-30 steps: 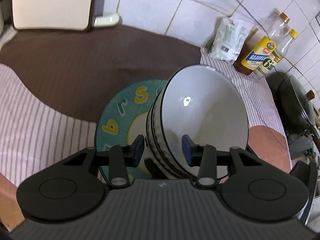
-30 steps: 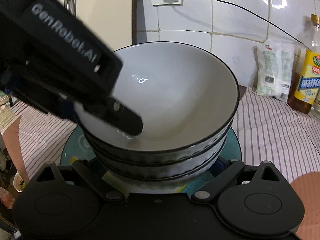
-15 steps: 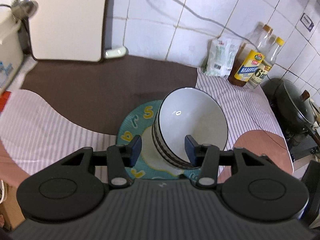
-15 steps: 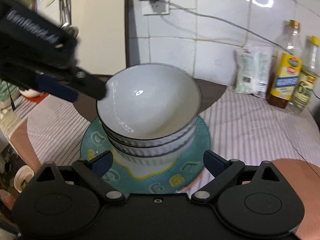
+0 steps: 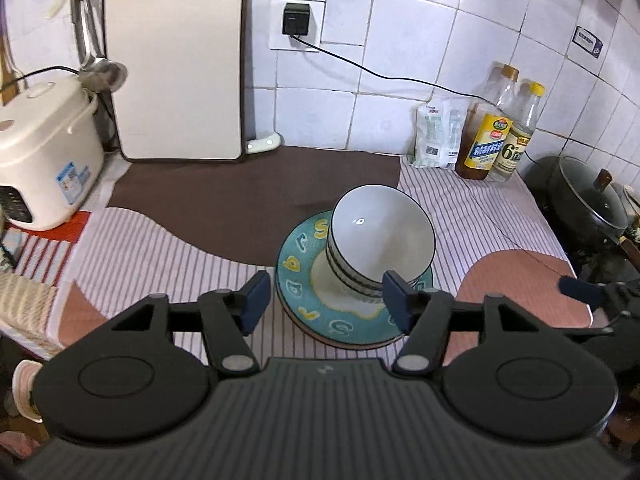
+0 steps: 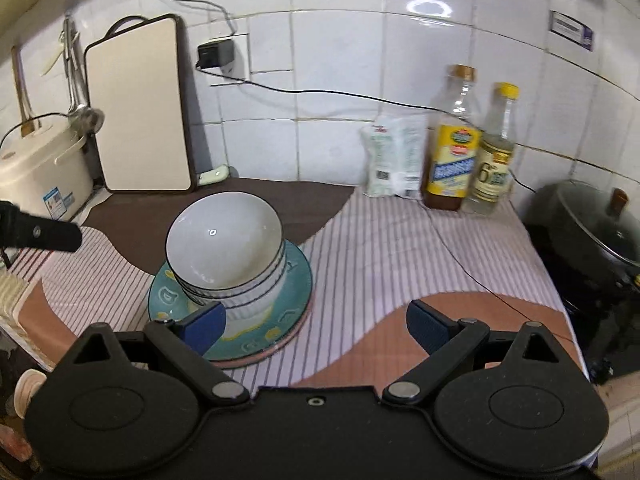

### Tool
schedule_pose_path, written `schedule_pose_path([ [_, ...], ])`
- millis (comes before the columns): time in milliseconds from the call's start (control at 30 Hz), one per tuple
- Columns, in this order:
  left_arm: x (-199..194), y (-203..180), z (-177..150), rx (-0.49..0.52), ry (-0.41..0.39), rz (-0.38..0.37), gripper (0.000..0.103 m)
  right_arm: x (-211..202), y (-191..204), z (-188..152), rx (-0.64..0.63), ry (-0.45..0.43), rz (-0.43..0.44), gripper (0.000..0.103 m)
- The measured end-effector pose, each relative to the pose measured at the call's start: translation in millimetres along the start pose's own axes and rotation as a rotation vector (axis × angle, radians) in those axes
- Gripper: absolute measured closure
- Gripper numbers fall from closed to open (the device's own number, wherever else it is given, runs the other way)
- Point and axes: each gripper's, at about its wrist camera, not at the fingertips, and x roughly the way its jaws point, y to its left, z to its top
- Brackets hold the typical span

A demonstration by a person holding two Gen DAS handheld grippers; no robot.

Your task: Organize plates and bowls

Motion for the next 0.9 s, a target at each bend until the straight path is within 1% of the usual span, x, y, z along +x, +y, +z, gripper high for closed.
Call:
schedule_pose_path([
  [33,-3.8,-1.2,-1.2,-0.002,0.0,0.011,0.036,-2.8,-0.3,1.1,-0.002,0.016,-0.004,0.004],
  [67,-6.9,-2.9,-2.1,-0.007,0.004,0.038,0.031,-7.9,-1.0,1.2,-0.007,0.038,-0.013,0.004],
  [133,-13.1,-6.1,-5.0,0.004,-0.003,0.072,0.029,-17.6,-1.5,0.2,-0.008,0.044,-0.015,0.004],
  [167,-15.3,-8.1,-6.1,0.008,-0.002,0.079,0.025,-22.0,-1.8,-0.2,-0.007,0.045,-0.015,0.004],
  [267,-21.6,-13.7,-10.5,0.026,-0.007,0.089,0.02,-33.7,-1.4,-1.9,-0.004,0.041,-0.032,0.004],
  [567,-23.6,-23.0,-20.4,0.042,0.006,0.172,0.019,-52.1,-6.3,-8.9,0.01,0.021,-0.133,0.002],
  [667,-25.2,-22.4,-23.7,0.026,0.014,0.167,0.019,-57.0,-9.4,-11.5,0.015,-0.008,-0.145,0.002],
  [767,-25.8,-22.1,-26.7,0.016,0.022,0.162,0.019,-60.5,-13.2,-12.9,0.031,-0.016,-0.132,0.002],
  [900,-25.8,-20.4,-29.5,-0.019,0.036,0.154,0.019,-64.6,-15.9,-15.9,0.036,-0.027,-0.139,0.002],
])
